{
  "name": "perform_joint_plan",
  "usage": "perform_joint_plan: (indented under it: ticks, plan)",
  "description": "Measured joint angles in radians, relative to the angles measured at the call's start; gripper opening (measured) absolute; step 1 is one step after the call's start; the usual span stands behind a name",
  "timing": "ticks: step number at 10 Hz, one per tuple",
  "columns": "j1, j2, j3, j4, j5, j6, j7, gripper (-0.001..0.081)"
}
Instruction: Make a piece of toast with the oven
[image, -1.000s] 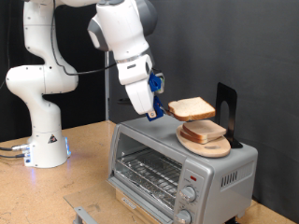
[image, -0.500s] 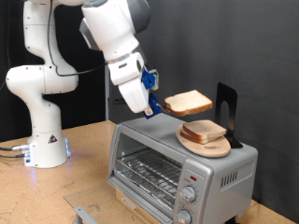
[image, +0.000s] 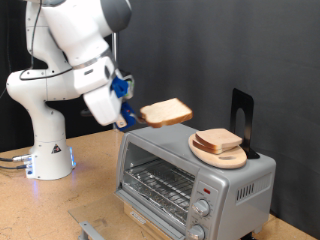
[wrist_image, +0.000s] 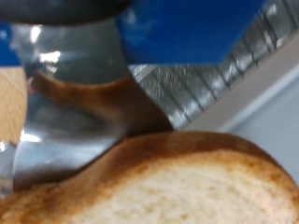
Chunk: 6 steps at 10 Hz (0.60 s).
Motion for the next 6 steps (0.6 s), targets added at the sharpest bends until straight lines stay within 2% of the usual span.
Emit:
perform_joint_plan:
  ticks: [4,6]
  plan:
    - [-0.054,0.000,-0.080,-0.003,-0.018,-0.056,-0.134,0.0264]
    - [-0.058,0.001,-0.082,-0.003,-0.018,-0.067,-0.137,0.0264]
